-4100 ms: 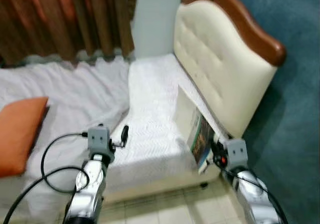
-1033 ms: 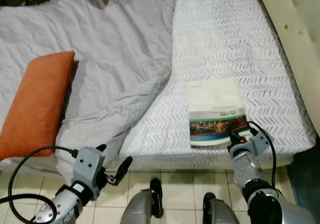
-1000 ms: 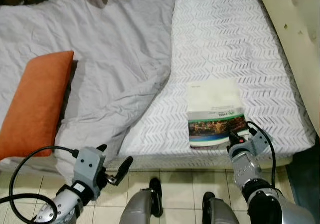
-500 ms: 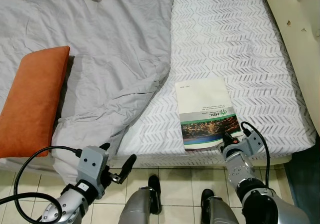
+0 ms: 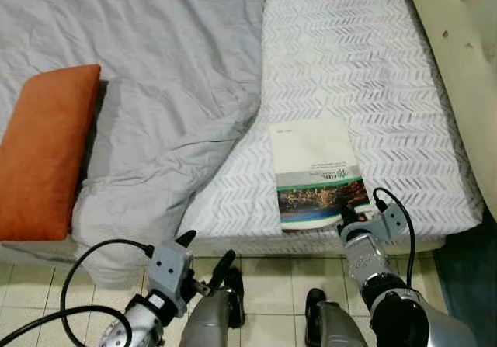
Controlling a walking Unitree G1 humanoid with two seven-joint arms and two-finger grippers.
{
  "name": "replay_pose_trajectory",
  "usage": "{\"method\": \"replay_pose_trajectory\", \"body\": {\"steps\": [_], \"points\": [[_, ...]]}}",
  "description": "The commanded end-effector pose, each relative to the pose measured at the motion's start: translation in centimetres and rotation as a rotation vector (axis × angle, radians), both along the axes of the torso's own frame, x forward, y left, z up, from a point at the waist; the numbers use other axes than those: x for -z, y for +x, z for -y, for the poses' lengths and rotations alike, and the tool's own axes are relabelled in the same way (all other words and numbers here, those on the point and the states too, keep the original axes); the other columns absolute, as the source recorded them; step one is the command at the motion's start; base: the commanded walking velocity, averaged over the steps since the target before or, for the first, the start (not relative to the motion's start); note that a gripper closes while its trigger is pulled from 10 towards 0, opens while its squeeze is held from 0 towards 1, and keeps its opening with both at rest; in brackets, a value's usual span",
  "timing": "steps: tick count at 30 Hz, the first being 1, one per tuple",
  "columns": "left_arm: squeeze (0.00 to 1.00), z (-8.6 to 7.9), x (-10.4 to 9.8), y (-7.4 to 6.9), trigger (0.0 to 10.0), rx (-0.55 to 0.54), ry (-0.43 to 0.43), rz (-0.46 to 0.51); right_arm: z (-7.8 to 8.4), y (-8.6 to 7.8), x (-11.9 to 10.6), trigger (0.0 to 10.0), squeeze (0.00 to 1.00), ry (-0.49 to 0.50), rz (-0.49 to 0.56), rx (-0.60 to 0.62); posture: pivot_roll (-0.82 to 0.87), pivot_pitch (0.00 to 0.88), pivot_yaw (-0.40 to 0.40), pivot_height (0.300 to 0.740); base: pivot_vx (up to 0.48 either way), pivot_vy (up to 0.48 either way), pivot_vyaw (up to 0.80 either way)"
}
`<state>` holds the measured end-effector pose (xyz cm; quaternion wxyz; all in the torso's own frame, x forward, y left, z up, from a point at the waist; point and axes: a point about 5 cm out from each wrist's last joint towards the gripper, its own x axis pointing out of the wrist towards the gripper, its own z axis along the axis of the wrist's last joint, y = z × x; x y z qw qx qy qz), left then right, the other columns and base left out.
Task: Clean up the room
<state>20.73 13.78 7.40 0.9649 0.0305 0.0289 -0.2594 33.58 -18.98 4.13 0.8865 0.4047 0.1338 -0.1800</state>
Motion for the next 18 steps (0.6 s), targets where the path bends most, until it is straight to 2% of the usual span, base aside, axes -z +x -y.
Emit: {"method": "replay_pose_trajectory", "body": {"steps": [1,2,3,5,7,10,15,18], "points": [[0.00,0.8,1.6,-0.5,10.0,0.016,0.015,-0.023,-0.2,-1.5,2.1,0.0,0.00,0.030,-0.092,0.016,0.13,0.473,0.090,0.740,0.000,0.000,0.00],[0.00,0.8,1.6,-0.5,10.0,0.016,0.015,-0.023,-0.2,-1.5,2.1,0.0,0.00,0.030,-0.092,0.016,0.13,0.473,0.090,0.740,0.000,0.000,0.00],[0.00,1.5,2.5,-0.4,10.0,0.029,0.024,-0.027,-0.1,-1.5,2.0,0.0,0.00,0.031,-0.086,0.019,0.09,0.489,0.062,0.740,0.000,0.000,0.00],[0.00,1.5,2.5,-0.4,10.0,0.029,0.024,-0.027,-0.1,-1.5,2.0,0.0,0.00,0.031,-0.086,0.019,0.09,0.489,0.062,0.740,0.000,0.000,0.00],[0.00,2.5,4.0,0.0,10.0,0.028,0.046,-0.030,-0.1,-1.4,1.9,0.0,0.00,0.047,-0.070,0.029,0.06,0.501,0.043,0.740,0.000,0.000,0.00],[0.00,3.3,4.7,0.2,10.0,0.036,0.030,-0.027,-0.2,-1.3,1.7,0.0,0.00,0.069,-0.059,0.040,0.05,0.504,0.034,0.740,0.000,0.000,0.00],[0.00,3.8,5.0,0.3,10.0,0.058,0.004,-0.010,-0.4,-1.2,1.7,0.0,0.00,0.101,-0.053,0.049,0.05,0.501,0.031,0.740,0.000,0.000,0.00],[0.00,3.4,4.9,0.5,10.0,0.035,0.007,0.004,-0.7,-1.2,1.7,0.0,0.00,0.123,-0.049,0.054,0.06,0.498,0.032,0.740,0.000,0.000,0.00]]}}
